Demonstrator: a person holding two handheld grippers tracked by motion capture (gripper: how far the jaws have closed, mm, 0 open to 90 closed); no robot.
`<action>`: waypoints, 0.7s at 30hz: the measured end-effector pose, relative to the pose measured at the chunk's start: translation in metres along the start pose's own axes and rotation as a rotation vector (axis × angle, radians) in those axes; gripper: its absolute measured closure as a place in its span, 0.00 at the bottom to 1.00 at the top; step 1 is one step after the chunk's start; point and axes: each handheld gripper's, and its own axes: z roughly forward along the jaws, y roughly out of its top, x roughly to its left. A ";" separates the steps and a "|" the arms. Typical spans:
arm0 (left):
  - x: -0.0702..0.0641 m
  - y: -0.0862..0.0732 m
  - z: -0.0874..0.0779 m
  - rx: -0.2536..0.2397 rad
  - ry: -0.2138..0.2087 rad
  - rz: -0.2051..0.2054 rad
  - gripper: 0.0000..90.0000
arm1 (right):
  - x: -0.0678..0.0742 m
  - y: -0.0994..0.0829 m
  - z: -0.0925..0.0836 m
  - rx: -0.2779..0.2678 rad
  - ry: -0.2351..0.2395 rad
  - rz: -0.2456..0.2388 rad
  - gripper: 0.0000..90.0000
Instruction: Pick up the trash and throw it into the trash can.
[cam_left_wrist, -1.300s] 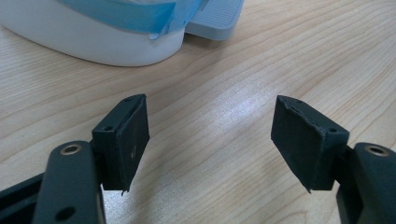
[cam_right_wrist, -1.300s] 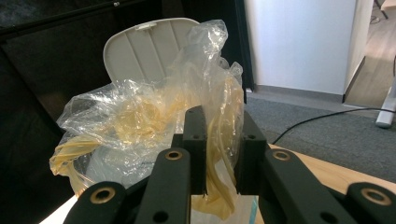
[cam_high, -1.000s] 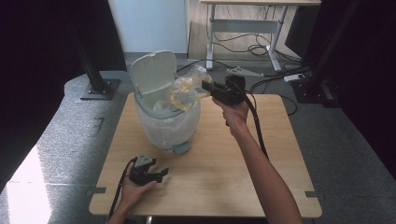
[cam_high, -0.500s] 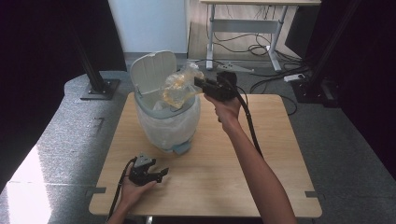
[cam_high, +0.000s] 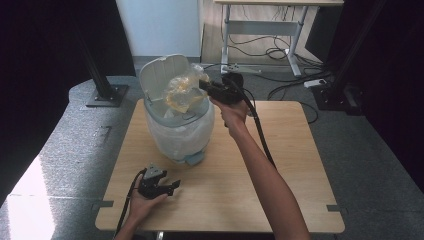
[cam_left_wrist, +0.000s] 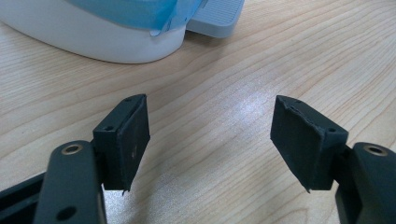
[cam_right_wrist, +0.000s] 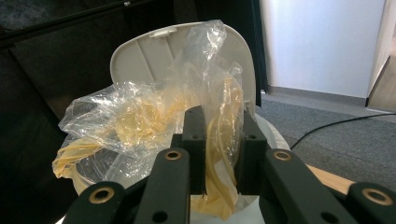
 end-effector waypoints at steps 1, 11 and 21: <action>0.000 0.000 0.000 0.000 0.000 0.000 0.31 | 0.000 0.000 0.000 0.000 0.000 0.000 0.86; 0.002 -0.001 0.000 -0.002 -0.003 -0.008 0.31 | 0.004 0.006 0.017 0.001 -0.002 -0.008 0.85; 0.000 -0.001 0.002 0.005 -0.006 -0.002 0.31 | 0.010 0.007 0.033 0.015 0.006 -0.019 0.85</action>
